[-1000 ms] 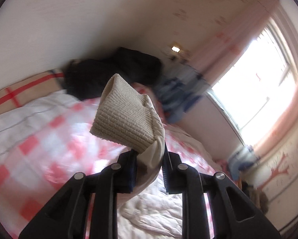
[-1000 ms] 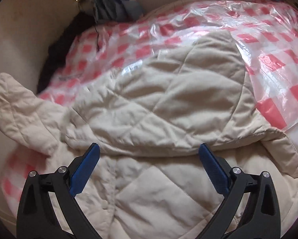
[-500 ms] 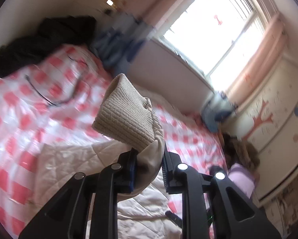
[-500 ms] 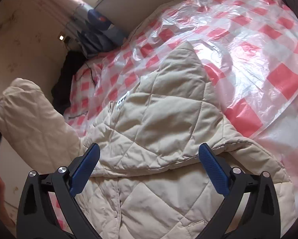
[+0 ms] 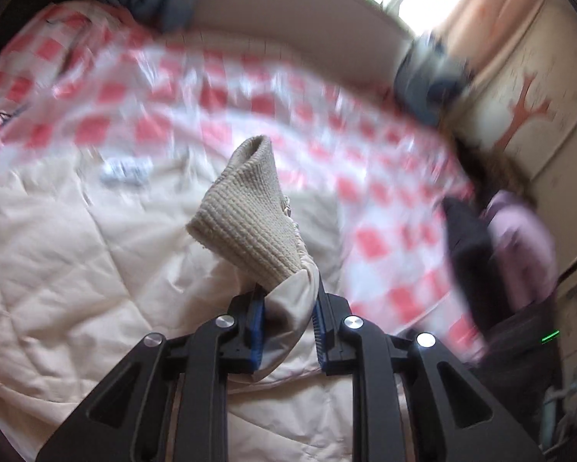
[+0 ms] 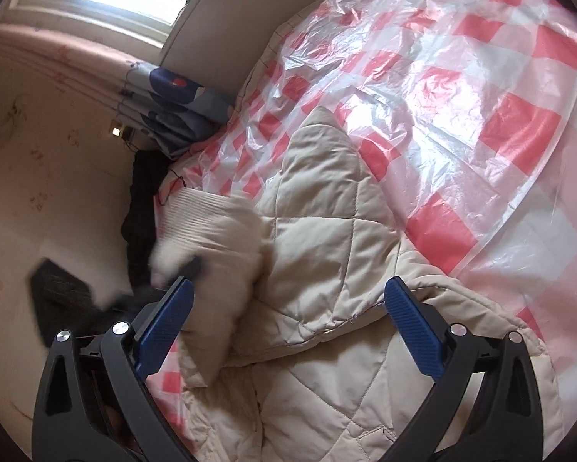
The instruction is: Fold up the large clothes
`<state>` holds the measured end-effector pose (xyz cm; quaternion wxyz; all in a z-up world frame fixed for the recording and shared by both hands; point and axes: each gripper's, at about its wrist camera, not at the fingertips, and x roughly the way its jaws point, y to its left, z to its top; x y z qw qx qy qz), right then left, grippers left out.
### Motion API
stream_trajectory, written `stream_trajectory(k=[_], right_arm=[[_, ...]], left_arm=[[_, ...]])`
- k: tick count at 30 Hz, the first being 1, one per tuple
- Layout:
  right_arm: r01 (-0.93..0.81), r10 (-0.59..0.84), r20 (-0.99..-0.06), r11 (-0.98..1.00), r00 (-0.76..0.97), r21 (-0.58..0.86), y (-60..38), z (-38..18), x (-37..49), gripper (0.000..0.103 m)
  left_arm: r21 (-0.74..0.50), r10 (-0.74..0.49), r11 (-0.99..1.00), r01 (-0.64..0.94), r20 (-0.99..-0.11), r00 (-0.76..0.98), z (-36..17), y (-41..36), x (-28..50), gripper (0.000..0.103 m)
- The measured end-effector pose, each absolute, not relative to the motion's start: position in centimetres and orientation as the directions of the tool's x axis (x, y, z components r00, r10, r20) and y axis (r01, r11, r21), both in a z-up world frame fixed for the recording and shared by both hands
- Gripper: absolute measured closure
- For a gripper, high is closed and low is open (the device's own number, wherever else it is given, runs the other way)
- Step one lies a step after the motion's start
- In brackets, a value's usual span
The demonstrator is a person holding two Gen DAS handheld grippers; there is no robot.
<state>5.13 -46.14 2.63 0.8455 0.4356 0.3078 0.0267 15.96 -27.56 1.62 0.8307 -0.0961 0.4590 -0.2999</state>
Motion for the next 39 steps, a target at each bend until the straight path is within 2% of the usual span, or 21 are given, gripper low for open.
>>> stream_trajectory(k=[1,2,5,7,9,12,14,19,21,23,25,28,33,37,39], right_arm=[[0.229,0.319,-0.495,0.604,0.808,0.763,-46.5,2.4,5.1,0.007],[0.233,0.321,-0.495,0.597,0.807,0.767,-46.7,2.2,5.1,0.007],[0.235,0.339,-0.489,0.574,0.804,0.784,-47.3,1.8,5.1,0.007],[0.229,0.355,-0.477,0.556,0.804,0.799,-47.6,1.5,5.2,0.007],[0.223,0.378,-0.472,0.542,0.797,0.810,-47.7,1.1,5.4,0.007],[0.220,0.404,-0.498,0.564,0.768,0.796,-46.9,0.3,6.4,0.007],[0.220,0.355,-0.537,0.640,0.765,0.736,-45.9,0.9,7.0,0.007],[0.168,0.194,-0.593,0.850,0.782,0.499,-42.1,2.6,8.7,0.007],[0.179,0.190,-0.617,0.856,0.763,0.485,-41.8,1.7,9.4,0.007],[0.160,0.230,-0.590,0.831,0.774,0.533,-42.1,0.5,9.4,0.023],[0.165,0.208,-0.586,0.839,0.783,0.519,-42.3,0.4,9.3,0.074],[0.118,0.225,-0.543,0.843,0.809,0.524,-42.2,1.1,9.1,0.081],[0.031,0.220,-0.442,0.870,0.870,0.493,-40.5,4.3,7.7,0.085],[-0.005,0.187,-0.321,0.870,0.928,0.493,-40.9,8.3,5.6,0.085],[0.015,0.146,-0.296,0.876,0.944,0.482,-42.3,9.3,4.7,0.086]], left_arm=[[-0.430,-0.581,0.803,0.412,-0.720,0.380,0.4,-28.1,15.9,0.081],[-0.424,-0.576,0.803,0.419,-0.735,0.359,-0.7,-28.7,15.7,0.076],[-0.437,-0.595,0.770,0.466,-0.755,0.276,-2.3,-30.1,15.2,0.051],[-0.390,-0.582,0.758,0.523,-0.765,0.275,-1.8,-30.3,14.3,0.047],[-0.349,-0.575,0.754,0.556,-0.760,0.302,-0.3,-29.3,13.2,0.039],[-0.331,-0.569,0.771,0.544,-0.740,0.357,1.9,-26.3,12.5,0.032],[-0.333,-0.562,0.794,0.508,-0.720,0.408,3.3,-22.8,12.3,0.029],[-0.350,-0.499,0.863,0.364,-0.698,0.513,4.2,-13.7,14.0,0.029],[-0.359,-0.466,0.885,0.298,-0.698,0.543,3.9,-10.4,14.9,0.027],[-0.403,-0.443,0.892,0.203,-0.694,0.568,3.2,-6.2,16.0,0.025],[-0.440,-0.430,0.888,0.135,-0.690,0.582,2.4,-3.5,16.6,0.024],[-0.473,-0.413,0.879,0.061,-0.690,0.595,1.2,-0.8,16.9,0.024],[-0.486,-0.401,0.874,0.019,-0.698,0.593,0.0,0.4,16.8,0.024],[-0.504,-0.399,0.863,0.025,-0.652,0.645,1.6,1.2,16.3,0.024],[-0.497,-0.395,0.867,0.044,-0.629,0.670,2.7,1.0,16.4,0.024]])
